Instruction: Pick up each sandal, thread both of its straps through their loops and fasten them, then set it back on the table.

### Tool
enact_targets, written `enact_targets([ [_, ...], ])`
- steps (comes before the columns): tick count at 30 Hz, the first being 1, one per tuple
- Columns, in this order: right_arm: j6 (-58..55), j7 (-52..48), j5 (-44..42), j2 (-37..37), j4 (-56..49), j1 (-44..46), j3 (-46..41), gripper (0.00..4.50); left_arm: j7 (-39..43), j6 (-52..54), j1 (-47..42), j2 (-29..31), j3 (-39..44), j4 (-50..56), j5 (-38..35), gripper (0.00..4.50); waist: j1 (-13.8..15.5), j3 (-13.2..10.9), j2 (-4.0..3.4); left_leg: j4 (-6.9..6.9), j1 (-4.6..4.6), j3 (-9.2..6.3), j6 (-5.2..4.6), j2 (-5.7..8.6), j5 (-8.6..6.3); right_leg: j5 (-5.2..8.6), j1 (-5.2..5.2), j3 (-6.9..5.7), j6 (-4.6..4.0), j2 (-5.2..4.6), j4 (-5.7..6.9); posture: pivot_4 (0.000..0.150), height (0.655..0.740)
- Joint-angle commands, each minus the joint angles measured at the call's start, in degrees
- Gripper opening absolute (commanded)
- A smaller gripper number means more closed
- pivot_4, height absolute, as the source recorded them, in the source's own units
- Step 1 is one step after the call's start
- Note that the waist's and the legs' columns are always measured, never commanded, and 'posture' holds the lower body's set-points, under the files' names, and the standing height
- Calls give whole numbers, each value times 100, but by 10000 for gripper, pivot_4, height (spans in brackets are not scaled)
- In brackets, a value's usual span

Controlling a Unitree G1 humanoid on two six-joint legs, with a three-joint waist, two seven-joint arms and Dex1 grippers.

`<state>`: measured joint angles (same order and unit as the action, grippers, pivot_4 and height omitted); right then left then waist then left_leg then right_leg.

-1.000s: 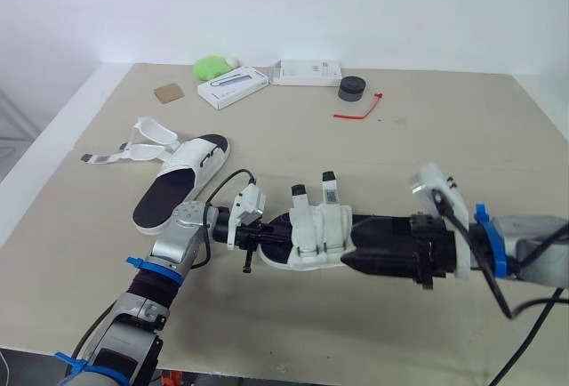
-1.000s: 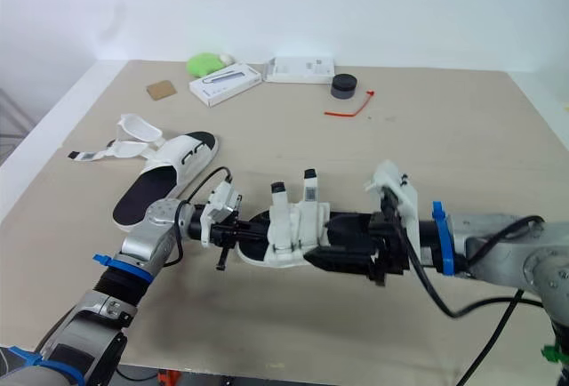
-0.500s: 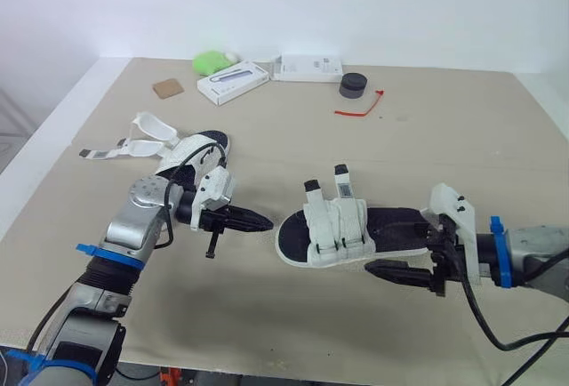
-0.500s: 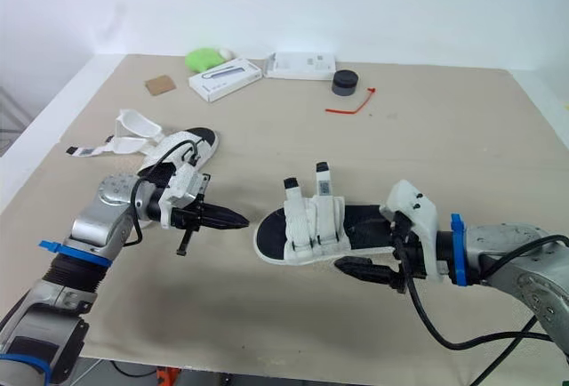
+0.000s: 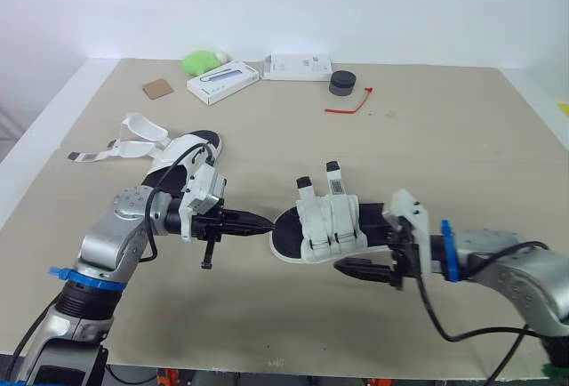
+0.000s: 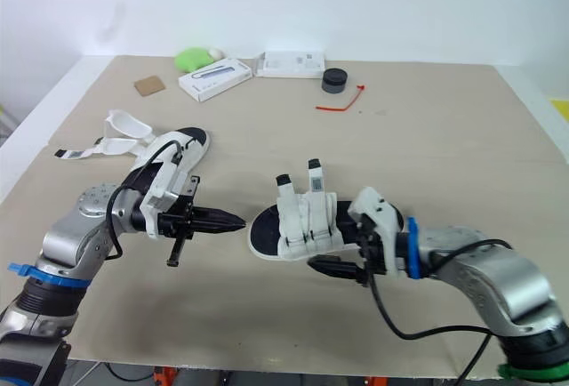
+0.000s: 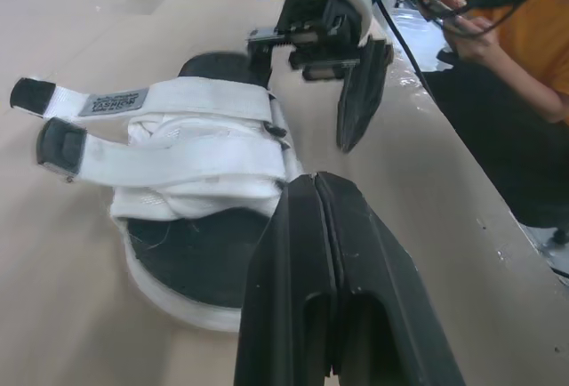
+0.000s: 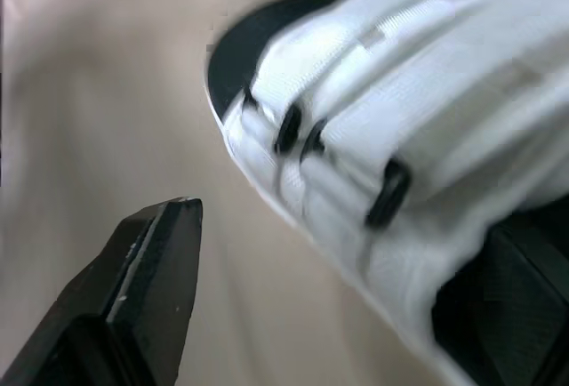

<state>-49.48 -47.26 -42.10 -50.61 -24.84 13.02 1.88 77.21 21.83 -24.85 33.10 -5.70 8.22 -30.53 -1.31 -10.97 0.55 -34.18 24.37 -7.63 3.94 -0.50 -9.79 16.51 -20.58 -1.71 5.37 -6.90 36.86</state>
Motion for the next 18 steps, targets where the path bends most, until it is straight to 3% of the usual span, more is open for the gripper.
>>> enact_targets([
  [1, 112, 84, 186, 218, 194, 231, -16, 28653, -149, 36, 160, 177, 182, 369, -93, 0, 11, -3, 5, 0, 0, 0, 4, 0, 2, -1, -5, 1, -2, 1, 8, 1500, 7400],
  [5, 117, 7, 196, 374, 174, 180, -94, 10043, -375, 49, 442, 266, 285, 546, -106, 0, 9, -2, 5, -1, 6, 3, 10, -4, 7, -6, -25, 13, -8, 7, 20, 1500, 7400],
  [8, 114, -17, 141, 408, 213, 111, -256, 157, -553, 82, 614, 275, 390, 665, -150, 0, 9, -2, 5, -1, 6, 6, 13, -12, 9, -10, -27, 17, -13, 17, 24, 1500, 7400],
  [15, -74, 511, -82, 545, 543, 208, -1156, 157, -892, 89, 979, 293, 608, 863, -258, 0, 14, -3, 4, -2, 7, 15, 21, -18, 33, -41, -39, 32, -15, 25, 29, 1500, 7400],
  [18, 75, 1794, 502, 703, 1418, 695, -1867, 157, -1381, -51, 1204, 114, 805, 876, -151, 0, 12, -3, 4, -7, 9, 25, 20, -19, 35, -52, -47, 43, -14, 26, 29, 1500, 7400],
])
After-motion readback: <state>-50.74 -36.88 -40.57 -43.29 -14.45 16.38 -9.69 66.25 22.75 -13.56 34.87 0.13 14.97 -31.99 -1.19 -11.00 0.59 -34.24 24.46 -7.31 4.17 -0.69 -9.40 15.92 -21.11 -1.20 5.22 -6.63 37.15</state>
